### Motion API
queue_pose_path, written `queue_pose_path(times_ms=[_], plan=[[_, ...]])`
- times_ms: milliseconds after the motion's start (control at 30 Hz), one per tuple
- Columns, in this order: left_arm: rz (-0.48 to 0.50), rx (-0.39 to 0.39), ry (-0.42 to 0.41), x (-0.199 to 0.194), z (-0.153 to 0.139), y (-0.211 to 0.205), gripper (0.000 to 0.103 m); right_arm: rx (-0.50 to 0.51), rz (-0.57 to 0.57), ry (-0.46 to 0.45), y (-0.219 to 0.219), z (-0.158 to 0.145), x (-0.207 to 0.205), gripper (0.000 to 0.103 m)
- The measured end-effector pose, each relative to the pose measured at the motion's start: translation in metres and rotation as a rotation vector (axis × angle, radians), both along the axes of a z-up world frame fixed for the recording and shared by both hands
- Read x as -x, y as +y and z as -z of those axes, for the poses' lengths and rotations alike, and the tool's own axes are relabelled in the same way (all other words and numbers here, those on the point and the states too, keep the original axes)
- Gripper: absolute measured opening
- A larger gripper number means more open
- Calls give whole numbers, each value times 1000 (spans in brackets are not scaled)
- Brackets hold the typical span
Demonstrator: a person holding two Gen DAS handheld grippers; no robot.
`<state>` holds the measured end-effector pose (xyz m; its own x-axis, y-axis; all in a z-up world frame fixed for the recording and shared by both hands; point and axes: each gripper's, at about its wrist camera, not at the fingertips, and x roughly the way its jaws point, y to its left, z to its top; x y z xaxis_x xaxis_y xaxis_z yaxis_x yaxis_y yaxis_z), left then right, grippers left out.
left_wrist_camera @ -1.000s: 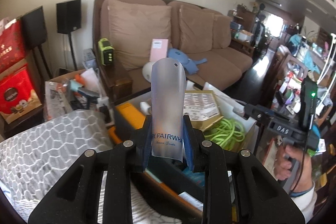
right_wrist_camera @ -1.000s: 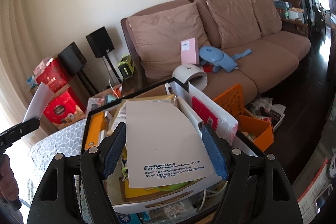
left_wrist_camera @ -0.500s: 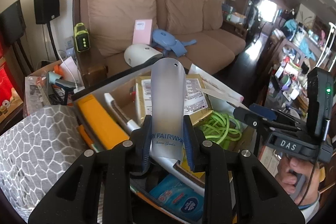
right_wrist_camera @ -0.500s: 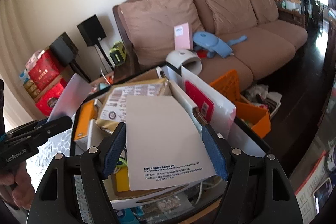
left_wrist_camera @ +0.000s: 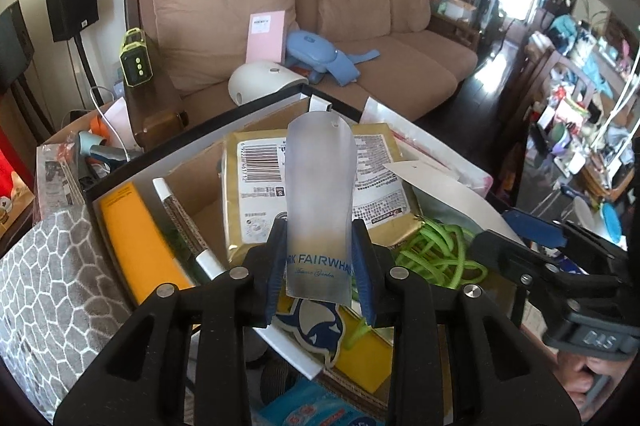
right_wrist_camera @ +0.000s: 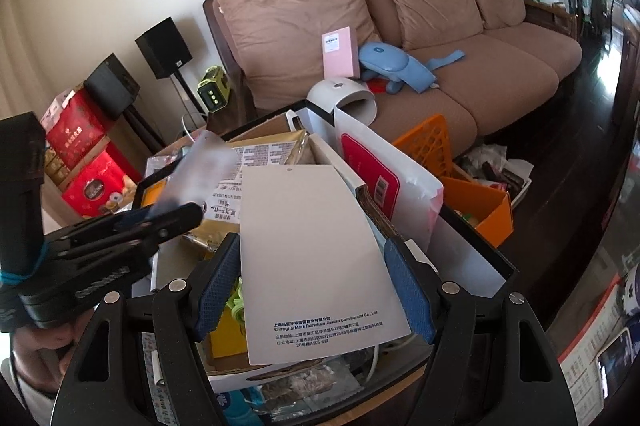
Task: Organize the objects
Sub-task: 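Lower the tube into the box and open the left tool while the right tool holds the card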
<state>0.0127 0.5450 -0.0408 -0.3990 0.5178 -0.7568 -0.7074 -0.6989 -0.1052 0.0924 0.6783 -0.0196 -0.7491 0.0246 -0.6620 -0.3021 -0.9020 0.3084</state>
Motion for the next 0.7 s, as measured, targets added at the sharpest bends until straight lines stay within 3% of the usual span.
queue_pose_path(times_ms=[300, 567, 700], plan=[[2, 17, -13, -4, 12, 6, 34, 7, 3, -1, 1, 0, -1, 75], [8, -11, -100, 0, 10, 1, 40, 7, 8, 3, 1, 0, -1, 75], [-2, 13, -102, 2, 13, 3, 49, 3, -4, 21, -4, -3, -1, 75]])
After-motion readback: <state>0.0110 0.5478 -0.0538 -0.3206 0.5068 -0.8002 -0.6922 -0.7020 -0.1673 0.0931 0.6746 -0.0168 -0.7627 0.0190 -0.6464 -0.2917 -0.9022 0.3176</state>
